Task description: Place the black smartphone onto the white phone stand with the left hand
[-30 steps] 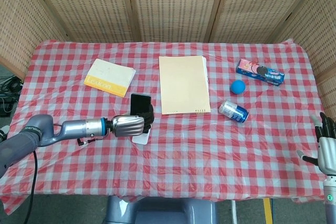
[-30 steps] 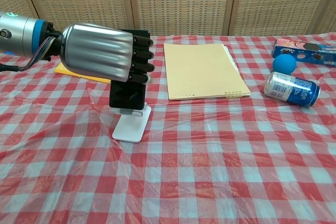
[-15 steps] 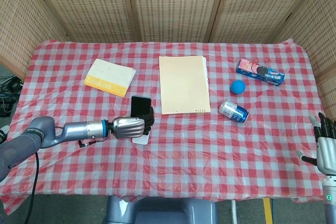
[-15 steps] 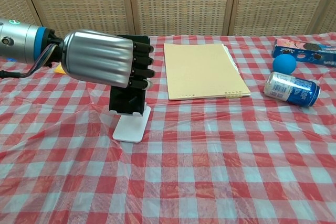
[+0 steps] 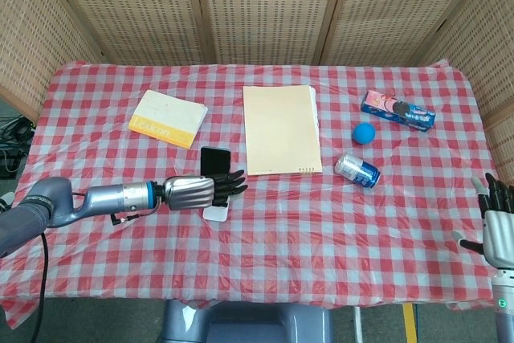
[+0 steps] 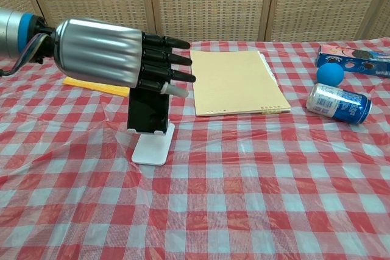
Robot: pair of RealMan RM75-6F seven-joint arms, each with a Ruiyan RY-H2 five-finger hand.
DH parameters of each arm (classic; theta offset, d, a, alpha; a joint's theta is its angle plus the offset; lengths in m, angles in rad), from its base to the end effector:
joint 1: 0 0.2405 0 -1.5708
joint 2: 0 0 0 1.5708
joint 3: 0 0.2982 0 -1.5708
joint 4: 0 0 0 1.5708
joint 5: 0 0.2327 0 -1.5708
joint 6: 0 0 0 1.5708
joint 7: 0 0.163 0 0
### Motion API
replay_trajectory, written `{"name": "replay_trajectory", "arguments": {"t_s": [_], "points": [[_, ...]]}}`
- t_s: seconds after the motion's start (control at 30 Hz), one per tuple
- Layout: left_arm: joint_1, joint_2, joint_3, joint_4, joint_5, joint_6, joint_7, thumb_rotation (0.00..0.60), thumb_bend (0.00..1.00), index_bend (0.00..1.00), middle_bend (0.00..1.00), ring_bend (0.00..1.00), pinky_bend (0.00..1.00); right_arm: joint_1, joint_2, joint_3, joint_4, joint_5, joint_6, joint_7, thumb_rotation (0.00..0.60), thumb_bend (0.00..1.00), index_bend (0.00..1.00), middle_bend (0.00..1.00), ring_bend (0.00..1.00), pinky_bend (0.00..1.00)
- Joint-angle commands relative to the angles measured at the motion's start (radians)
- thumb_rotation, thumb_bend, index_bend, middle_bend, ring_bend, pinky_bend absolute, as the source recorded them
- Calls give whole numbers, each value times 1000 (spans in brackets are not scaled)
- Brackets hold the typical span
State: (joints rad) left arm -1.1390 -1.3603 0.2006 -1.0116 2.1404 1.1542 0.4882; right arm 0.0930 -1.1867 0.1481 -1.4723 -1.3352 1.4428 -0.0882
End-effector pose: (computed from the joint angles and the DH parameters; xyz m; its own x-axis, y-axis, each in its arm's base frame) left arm -0.1284 0.4316 0.0137 0.5206 -0.8398 0.1543 -0.6134 -0.4935 -0.6166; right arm -0.3982 -0.2301 0.1692 0.5097 0.0492 0.8590 -0.8520 0.1677 0.4959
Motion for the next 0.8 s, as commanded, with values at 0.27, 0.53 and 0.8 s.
{"name": "replay_trajectory", "arguments": {"t_s": [0.27, 0.53, 0.8], "points": [[245, 92, -145, -179, -271, 355, -151, 600, 222, 0, 0, 0, 0, -3, 11, -5, -17, -9, 4, 6, 600, 0, 37, 0, 0, 0], [461, 119, -214, -495, -629, 373, -207, 595, 0, 0, 0, 0, 0, -5, 14, -6, -19, -14, 5, 17, 600, 0, 37, 0, 0, 0], [641, 201, -161, -783, -871, 323, -271, 560, 0, 0, 0, 0, 0, -4, 13, -12, -24, -26, 9, 11, 600, 0, 37, 0, 0, 0]]}}
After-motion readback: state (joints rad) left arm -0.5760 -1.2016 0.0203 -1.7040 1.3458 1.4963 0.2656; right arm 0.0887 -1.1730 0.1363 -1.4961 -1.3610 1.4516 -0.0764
